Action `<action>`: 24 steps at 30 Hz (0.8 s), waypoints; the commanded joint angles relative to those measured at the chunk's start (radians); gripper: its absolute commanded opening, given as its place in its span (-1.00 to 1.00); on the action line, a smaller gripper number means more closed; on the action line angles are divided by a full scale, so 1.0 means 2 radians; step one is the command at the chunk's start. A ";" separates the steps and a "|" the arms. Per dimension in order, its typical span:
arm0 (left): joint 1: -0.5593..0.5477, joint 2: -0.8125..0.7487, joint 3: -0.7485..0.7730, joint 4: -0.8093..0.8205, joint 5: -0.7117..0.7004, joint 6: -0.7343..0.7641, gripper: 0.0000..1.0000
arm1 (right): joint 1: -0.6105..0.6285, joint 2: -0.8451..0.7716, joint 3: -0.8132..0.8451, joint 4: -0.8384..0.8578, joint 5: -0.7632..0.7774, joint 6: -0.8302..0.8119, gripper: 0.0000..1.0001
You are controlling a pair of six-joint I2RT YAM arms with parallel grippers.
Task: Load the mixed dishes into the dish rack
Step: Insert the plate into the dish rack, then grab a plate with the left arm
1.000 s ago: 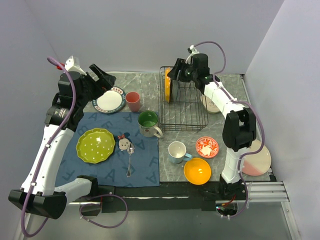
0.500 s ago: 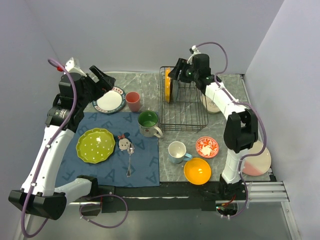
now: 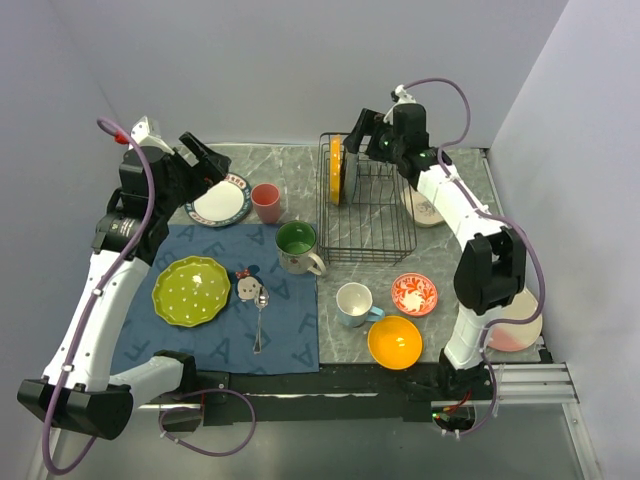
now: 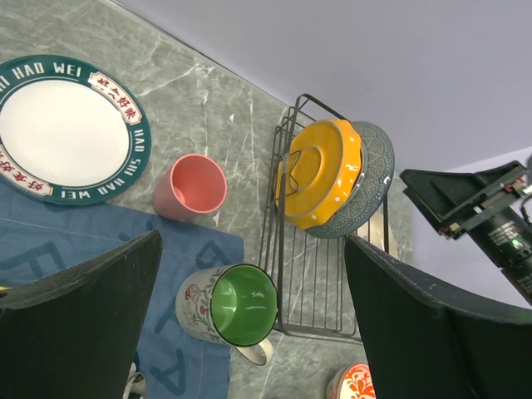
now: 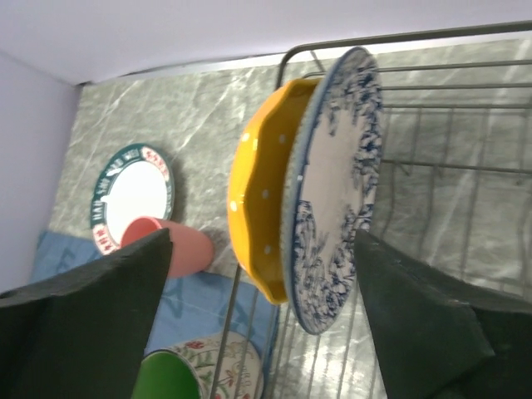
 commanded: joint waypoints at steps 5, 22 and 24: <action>0.004 0.009 0.005 0.007 -0.032 0.008 0.93 | 0.003 -0.078 -0.006 -0.021 0.079 -0.023 1.00; 0.062 0.087 -0.076 0.090 -0.123 -0.079 0.94 | 0.002 -0.256 -0.118 -0.055 -0.003 -0.021 0.99; 0.075 0.111 -0.078 0.104 -0.117 -0.085 0.93 | 0.003 -0.275 -0.127 -0.057 -0.015 -0.020 0.99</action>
